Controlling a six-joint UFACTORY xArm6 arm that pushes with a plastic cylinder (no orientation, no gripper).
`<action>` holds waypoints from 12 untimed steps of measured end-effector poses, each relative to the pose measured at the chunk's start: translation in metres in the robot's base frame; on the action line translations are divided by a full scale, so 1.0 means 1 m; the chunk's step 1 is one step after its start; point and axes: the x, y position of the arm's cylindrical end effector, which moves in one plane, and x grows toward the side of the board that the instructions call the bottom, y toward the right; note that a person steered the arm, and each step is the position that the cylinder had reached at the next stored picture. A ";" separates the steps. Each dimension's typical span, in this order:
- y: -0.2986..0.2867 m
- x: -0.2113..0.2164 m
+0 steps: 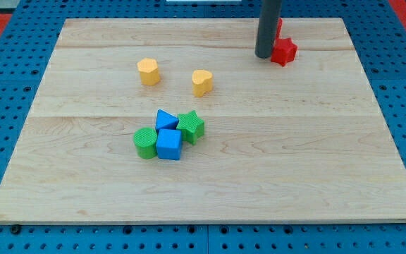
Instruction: Push the green star to the bottom of the red star
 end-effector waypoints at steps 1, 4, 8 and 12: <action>-0.016 0.000; -0.022 0.061; -0.029 0.061; -0.038 0.131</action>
